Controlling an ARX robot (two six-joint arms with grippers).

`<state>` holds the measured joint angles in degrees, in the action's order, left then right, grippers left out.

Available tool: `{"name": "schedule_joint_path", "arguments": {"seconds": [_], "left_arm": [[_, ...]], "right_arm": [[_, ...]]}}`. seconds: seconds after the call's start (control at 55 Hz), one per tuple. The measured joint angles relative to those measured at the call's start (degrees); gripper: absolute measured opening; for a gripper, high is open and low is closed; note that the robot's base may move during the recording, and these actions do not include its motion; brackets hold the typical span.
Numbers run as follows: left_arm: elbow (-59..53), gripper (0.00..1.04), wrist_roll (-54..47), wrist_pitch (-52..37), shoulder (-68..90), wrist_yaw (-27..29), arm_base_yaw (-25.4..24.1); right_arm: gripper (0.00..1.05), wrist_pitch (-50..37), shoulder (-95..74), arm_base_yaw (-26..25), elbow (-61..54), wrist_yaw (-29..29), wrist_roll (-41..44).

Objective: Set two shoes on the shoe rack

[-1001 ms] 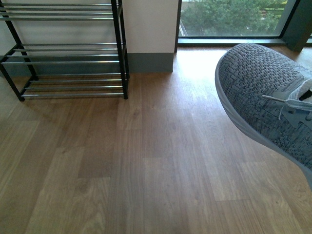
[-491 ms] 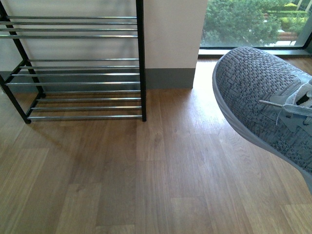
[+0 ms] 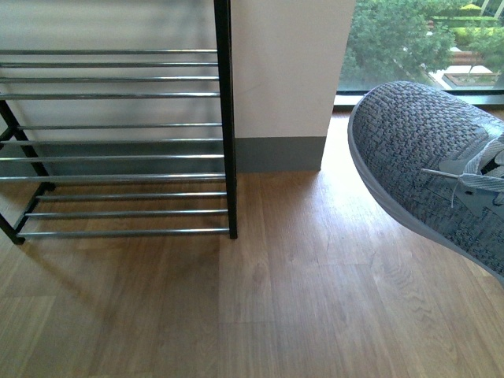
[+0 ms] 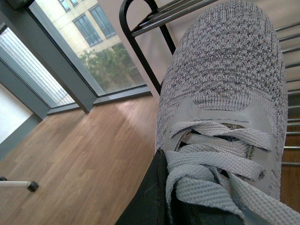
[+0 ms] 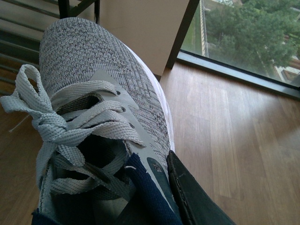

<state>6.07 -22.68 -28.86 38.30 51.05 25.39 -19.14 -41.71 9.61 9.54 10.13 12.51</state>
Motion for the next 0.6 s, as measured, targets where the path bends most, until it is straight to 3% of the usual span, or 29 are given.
{"name": "schedule_joint_path", "arguments": {"seconds": [0.601], "left_arm": [[0.0,0.02,0.0,0.0,0.1,0.0,0.0]], "right_arm": [[0.01,0.0,0.0,0.0,0.0,-0.1,0.0]]}}
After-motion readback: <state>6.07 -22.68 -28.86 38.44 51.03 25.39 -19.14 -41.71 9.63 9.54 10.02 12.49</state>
